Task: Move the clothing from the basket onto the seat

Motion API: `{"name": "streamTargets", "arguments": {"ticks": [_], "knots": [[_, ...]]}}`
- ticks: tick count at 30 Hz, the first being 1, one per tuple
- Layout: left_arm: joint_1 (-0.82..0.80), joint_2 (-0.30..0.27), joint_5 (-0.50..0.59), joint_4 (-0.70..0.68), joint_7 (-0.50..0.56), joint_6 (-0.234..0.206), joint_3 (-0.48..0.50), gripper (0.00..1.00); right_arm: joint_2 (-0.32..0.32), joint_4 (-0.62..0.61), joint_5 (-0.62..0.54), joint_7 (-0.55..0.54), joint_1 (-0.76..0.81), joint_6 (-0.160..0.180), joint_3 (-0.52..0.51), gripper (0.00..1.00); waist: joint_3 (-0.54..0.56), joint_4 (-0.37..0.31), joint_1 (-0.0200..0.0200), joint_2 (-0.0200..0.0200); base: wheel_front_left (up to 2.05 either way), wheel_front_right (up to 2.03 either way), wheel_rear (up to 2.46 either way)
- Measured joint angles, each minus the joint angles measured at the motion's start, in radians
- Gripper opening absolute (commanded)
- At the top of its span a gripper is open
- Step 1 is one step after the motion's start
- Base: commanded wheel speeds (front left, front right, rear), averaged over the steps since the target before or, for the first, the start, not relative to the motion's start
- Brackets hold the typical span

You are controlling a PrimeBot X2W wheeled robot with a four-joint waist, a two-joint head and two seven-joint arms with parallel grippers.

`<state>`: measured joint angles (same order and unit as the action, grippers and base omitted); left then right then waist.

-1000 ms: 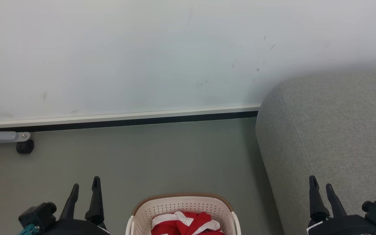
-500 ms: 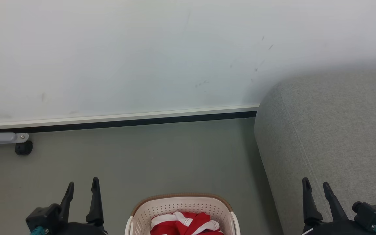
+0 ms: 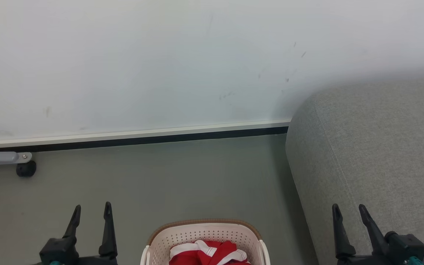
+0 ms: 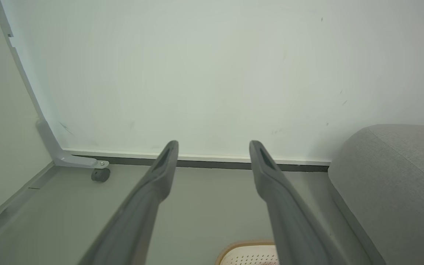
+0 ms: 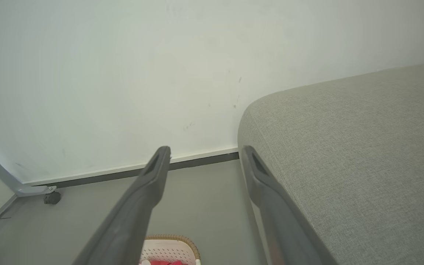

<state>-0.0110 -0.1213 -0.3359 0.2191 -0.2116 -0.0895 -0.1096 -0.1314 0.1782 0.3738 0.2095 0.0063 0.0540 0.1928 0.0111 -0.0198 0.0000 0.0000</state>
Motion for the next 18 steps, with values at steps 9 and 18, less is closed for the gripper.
{"name": "streamTargets", "arguments": {"ticks": [9, 18], "knots": [[0.02, 0.0, 0.102, 0.0, -0.031, -0.007, 0.0, 1.0, -0.003, -0.008, -0.114, 0.031, 0.006, 0.012, 0.026, 1.0, 0.001, 0.0, 0.0, 0.0, 0.0, 0.0, 0.0], [0.02, 0.004, 0.137, 0.002, -0.041, -0.004, 0.01, 1.0, -0.005, -0.009, -0.151, 0.04, 0.007, 0.017, 0.032, 1.0, -0.001, -0.001, 0.0, 0.0001, 0.0, 0.0, 0.0]]}}
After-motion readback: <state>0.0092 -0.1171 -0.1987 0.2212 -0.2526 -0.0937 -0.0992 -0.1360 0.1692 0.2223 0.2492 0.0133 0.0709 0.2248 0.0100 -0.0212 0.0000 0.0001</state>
